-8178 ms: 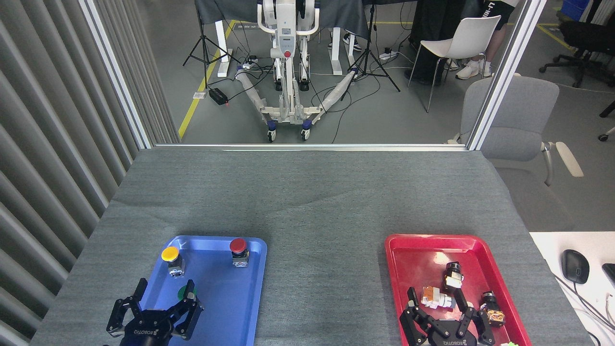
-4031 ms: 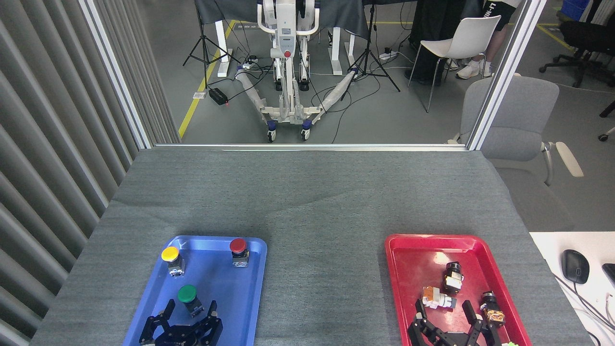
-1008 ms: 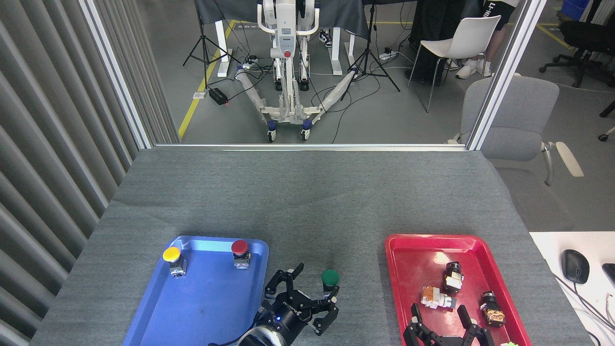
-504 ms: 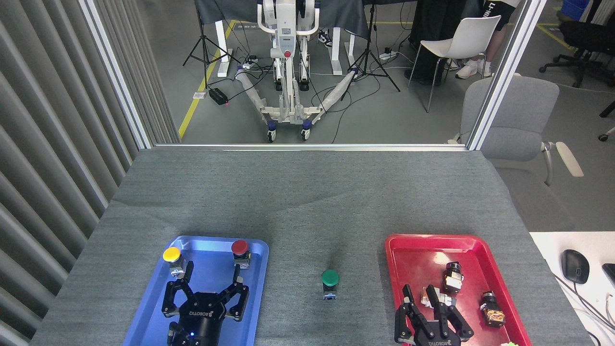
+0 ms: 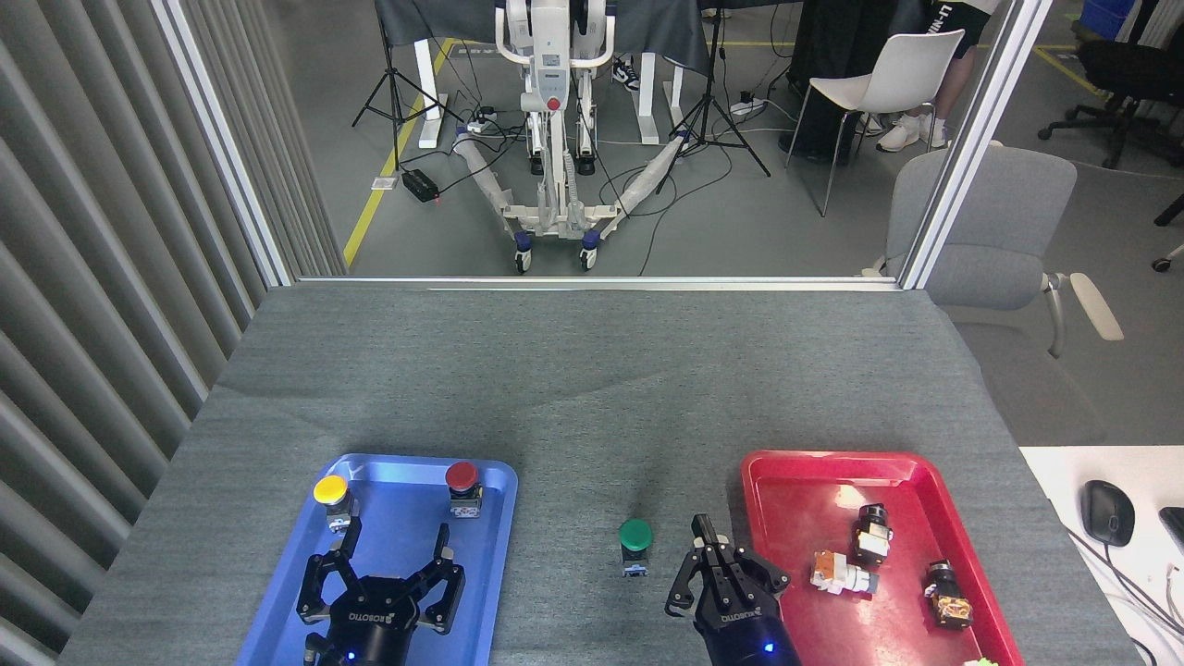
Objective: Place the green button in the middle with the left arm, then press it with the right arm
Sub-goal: 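Move the right hand over the green button and press it down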
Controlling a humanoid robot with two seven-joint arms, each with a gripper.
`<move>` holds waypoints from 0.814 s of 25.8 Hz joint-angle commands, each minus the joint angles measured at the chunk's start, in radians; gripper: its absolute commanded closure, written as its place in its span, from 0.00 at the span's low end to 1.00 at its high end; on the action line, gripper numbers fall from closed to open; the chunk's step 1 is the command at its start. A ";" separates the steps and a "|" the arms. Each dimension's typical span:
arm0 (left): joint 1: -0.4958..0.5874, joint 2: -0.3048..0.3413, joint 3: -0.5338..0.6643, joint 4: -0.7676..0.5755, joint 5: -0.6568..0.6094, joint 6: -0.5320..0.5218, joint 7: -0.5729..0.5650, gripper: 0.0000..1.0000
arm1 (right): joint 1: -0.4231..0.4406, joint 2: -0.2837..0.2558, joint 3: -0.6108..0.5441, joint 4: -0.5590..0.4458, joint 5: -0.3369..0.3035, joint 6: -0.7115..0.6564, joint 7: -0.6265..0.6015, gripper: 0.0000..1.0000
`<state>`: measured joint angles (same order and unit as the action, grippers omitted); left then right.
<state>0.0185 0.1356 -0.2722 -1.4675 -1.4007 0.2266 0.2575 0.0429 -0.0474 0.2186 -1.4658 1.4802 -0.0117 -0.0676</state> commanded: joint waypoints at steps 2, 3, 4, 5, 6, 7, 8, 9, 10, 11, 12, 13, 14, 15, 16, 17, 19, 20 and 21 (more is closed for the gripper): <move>0.000 -0.001 0.002 0.004 0.000 0.002 0.000 0.00 | -0.060 0.027 0.053 0.084 0.009 0.039 0.000 1.00; 0.000 -0.002 0.004 0.004 0.000 0.004 0.000 0.00 | -0.067 0.032 0.061 0.100 0.015 0.048 0.000 1.00; 0.001 -0.004 0.010 0.004 0.000 0.002 0.000 0.00 | -0.075 0.037 0.070 0.119 0.025 0.055 0.000 1.00; 0.001 -0.004 0.016 0.004 0.002 0.000 0.000 0.00 | -0.083 0.038 0.077 0.142 0.029 0.062 0.000 1.00; 0.003 -0.004 0.021 0.004 0.002 0.000 0.000 0.00 | -0.094 0.046 0.085 0.163 0.031 0.067 -0.001 1.00; 0.004 -0.004 0.022 0.003 0.009 0.000 0.000 0.00 | -0.101 0.052 0.093 0.185 0.032 0.073 -0.003 1.00; 0.004 -0.004 0.022 0.004 0.016 0.000 0.000 0.00 | -0.107 0.055 0.096 0.200 0.032 0.078 -0.003 1.00; 0.006 -0.004 0.024 0.004 0.023 0.000 0.000 0.00 | -0.112 0.057 0.097 0.213 0.032 0.082 -0.003 1.00; 0.006 -0.004 0.022 0.004 0.029 0.000 0.000 0.00 | -0.117 0.060 0.097 0.223 0.032 0.085 -0.003 1.00; 0.006 -0.004 0.022 0.004 0.031 -0.001 0.000 0.00 | -0.118 0.061 0.099 0.237 0.032 0.087 -0.003 1.00; 0.006 -0.004 0.024 0.003 0.031 0.000 0.000 0.00 | -0.123 0.067 0.099 0.255 0.034 0.087 -0.005 1.00; 0.006 -0.004 0.024 0.003 0.031 0.000 0.000 0.00 | -0.129 0.070 0.100 0.275 0.034 0.087 -0.005 1.00; 0.006 -0.004 0.024 0.003 0.031 0.000 0.000 0.00 | -0.133 0.072 0.102 0.291 0.034 0.087 -0.006 1.00; 0.006 -0.004 0.022 0.003 0.031 0.000 0.000 0.00 | -0.136 0.072 0.105 0.301 0.034 0.088 -0.006 1.00; 0.006 -0.004 0.022 0.003 0.031 0.000 0.000 0.00 | -0.137 0.072 0.108 0.308 0.034 0.090 -0.006 1.00; 0.006 -0.004 0.024 0.003 0.031 0.000 0.000 0.00 | -0.137 0.070 0.110 0.308 0.034 0.091 -0.008 1.00; 0.006 -0.004 0.022 0.003 0.032 0.000 0.000 0.00 | -0.137 0.069 0.110 0.306 0.032 0.091 -0.014 1.00; 0.006 -0.004 0.022 0.003 0.031 -0.001 0.000 0.00 | -0.137 0.067 0.110 0.301 0.034 0.091 -0.024 1.00; 0.006 -0.004 0.022 0.003 0.032 0.000 0.000 0.00 | -0.137 0.066 0.110 0.289 0.034 0.091 -0.034 1.00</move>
<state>0.0246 0.1319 -0.2498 -1.4649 -1.3693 0.2272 0.2581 -0.0925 0.0216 0.3270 -1.1673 1.5138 0.0797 -0.1088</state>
